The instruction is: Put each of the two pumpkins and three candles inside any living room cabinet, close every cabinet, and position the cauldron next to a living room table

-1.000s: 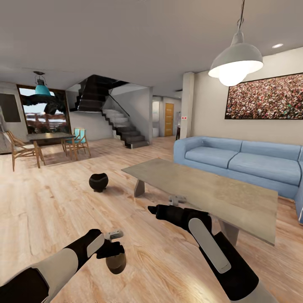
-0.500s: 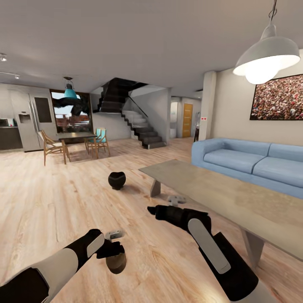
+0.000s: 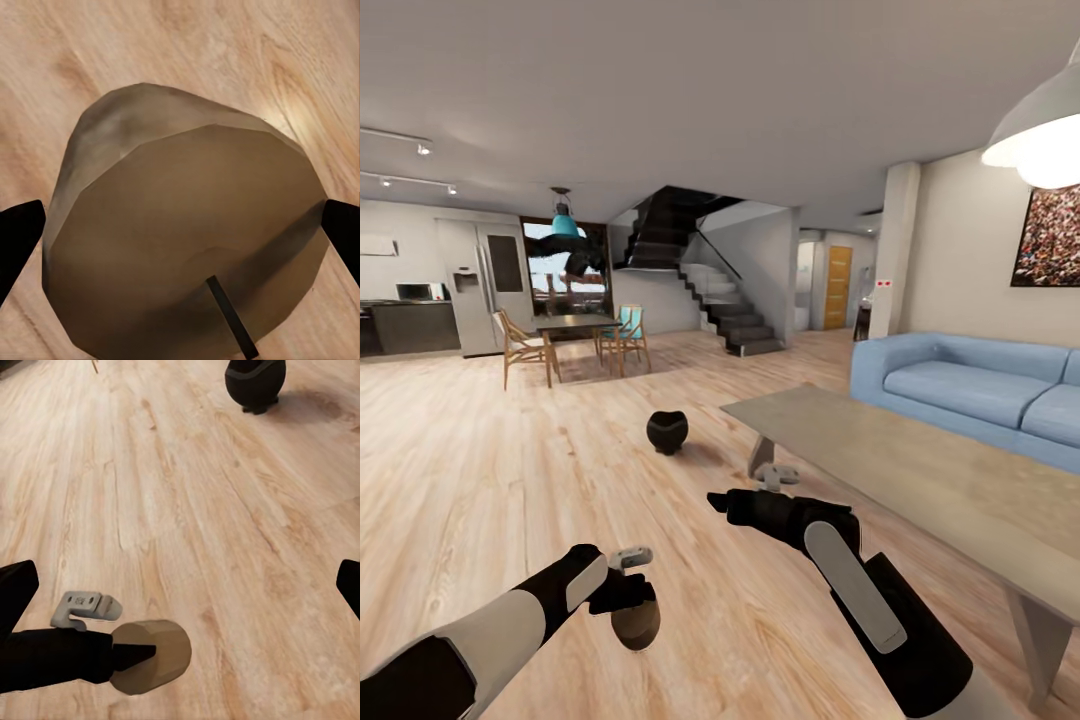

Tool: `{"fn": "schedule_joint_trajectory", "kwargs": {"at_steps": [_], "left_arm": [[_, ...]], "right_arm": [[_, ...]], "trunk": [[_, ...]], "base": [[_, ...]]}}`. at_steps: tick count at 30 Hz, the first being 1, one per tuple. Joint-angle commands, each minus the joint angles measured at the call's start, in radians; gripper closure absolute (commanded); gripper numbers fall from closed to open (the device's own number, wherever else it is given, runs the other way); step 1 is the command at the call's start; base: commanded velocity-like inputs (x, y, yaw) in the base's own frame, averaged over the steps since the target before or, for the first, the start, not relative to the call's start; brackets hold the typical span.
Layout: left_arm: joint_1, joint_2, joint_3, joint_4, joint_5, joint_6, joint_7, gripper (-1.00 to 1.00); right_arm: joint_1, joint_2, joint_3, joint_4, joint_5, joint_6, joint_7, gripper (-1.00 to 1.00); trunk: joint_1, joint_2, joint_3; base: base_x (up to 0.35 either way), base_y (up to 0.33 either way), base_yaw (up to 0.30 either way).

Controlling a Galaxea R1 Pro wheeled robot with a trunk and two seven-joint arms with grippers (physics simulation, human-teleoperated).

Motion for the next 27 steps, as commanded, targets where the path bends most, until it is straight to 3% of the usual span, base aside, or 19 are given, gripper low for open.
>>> {"fn": "schedule_joint_trajectory", "kwargs": {"at_steps": [1, 11, 27], "left_arm": [[-0.001, 0.001, -0.004, -0.002, 0.006, 0.003, 0.003, 1.00], [-0.001, 0.001, -0.004, -0.002, 0.006, 0.003, 0.003, 1.00], [-0.001, 0.000, -0.004, -0.002, 0.004, 0.001, 0.003, 1.00]], "right_arm": [[-0.001, -0.001, 0.002, -0.001, -0.009, 0.000, -0.010, -1.00], [-0.001, 0.000, 0.003, -0.007, -0.009, 0.000, -0.011, -1.00], [-0.001, 0.013, 0.010, -0.006, -0.002, 0.001, -0.013, -1.00]], "trunk": [[0.000, -0.001, -0.001], [0.000, -0.001, -0.001], [0.000, -0.001, -0.001]], "base": [[0.295, 0.162, 0.016], [0.298, 0.169, 0.029], [0.302, 0.021, 0.260]]}}
